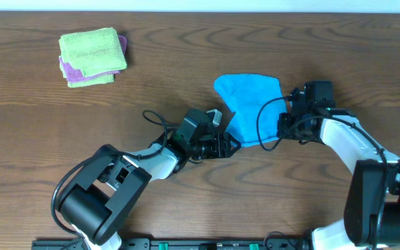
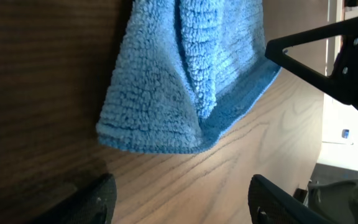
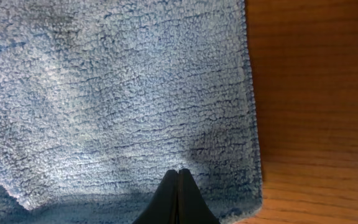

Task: Fold the cloth
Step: 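Grasp the left and right edges of the blue cloth with both grippers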

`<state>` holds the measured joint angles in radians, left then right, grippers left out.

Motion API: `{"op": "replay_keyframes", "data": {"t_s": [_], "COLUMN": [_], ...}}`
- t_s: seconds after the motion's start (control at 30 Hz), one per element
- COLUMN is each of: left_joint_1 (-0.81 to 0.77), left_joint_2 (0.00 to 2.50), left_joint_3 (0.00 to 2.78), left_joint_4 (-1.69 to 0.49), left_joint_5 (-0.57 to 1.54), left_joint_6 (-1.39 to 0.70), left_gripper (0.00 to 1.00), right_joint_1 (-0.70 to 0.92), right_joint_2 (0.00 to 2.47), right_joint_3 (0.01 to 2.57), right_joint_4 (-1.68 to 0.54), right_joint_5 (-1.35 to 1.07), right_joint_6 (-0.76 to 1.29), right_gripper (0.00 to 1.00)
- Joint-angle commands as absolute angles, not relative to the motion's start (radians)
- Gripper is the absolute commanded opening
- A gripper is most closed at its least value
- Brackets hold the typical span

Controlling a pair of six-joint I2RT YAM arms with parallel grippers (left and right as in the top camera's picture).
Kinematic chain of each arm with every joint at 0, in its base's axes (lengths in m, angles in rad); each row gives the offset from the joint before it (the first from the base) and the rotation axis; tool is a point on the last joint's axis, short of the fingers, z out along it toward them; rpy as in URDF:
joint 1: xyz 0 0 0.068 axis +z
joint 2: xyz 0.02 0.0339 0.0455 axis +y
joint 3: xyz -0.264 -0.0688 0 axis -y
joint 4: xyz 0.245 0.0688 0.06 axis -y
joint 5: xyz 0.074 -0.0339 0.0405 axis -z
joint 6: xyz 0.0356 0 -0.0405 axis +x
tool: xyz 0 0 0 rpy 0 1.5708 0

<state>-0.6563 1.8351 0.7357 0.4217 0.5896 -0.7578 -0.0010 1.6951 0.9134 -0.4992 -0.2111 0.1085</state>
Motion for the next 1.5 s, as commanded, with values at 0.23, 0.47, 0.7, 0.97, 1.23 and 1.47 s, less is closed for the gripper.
{"op": "replay_keyframes", "data": {"t_s": [0.23,0.47,0.7,0.97,1.23,1.47], "left_joint_1": [-0.653,-0.639,-0.602,-0.603,-0.609,-0.631], "left_joint_2": [1.844,1.844,1.844,1.844,1.844,1.844], "left_joint_3": [0.755,0.755,0.755,0.755,0.755,0.755], "left_joint_4": [0.422,0.421,0.419,0.418,0.416,0.424], "left_joint_5": [0.561,0.535,0.535,0.536,0.540,0.520], "left_joint_6": [-0.736,-0.736,-0.728,-0.749,-0.802,-0.824], "left_gripper": [0.69,0.69,0.69,0.69,0.61,0.60], "right_joint_1": [-0.006,-0.006,-0.006,-0.006,-0.006,-0.006], "right_joint_2": [1.777,1.777,1.777,1.777,1.777,1.777], "right_joint_3": [0.921,0.922,0.944,0.974,0.974,0.974], "right_joint_4": [-0.506,-0.562,-0.630,-0.674,-0.667,-0.665], "right_joint_5": [-0.233,-0.217,-0.206,-0.183,-0.183,-0.183], "right_joint_6": [0.088,0.113,0.118,0.118,0.118,0.118], "right_gripper": [0.01,0.01,0.02,0.01,0.02,0.02]}}
